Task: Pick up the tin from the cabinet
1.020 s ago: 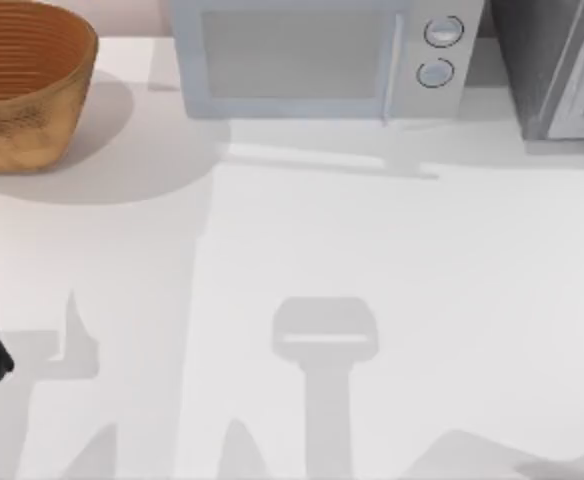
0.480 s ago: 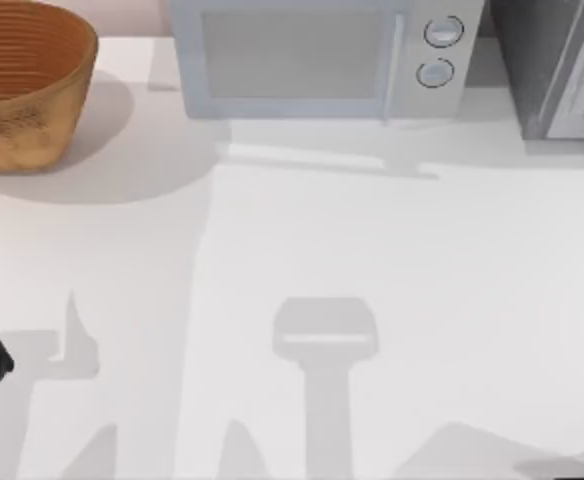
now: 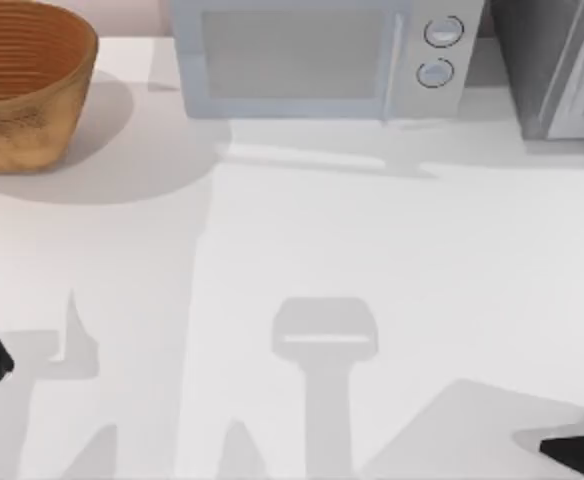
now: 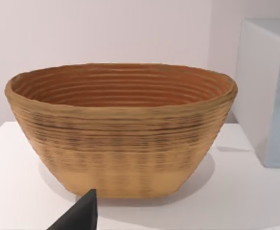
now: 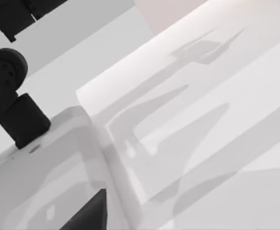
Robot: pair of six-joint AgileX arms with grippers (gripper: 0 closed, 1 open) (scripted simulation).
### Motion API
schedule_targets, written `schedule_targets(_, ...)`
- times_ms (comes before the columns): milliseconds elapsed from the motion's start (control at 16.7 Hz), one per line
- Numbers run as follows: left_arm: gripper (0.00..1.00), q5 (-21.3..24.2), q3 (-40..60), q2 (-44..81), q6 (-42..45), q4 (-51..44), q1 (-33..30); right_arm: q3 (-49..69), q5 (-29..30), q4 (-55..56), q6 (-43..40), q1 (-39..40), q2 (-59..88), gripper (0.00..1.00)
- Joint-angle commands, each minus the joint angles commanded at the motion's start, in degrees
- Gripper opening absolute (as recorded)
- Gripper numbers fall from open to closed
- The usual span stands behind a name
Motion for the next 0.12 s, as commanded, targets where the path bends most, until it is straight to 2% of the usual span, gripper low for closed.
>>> schedule_targets(120,1.00,0.0,0.0,0.0,0.0,0.0,0.0,0.0,0.0,0.0,0.0,0.0,0.0,1.00)
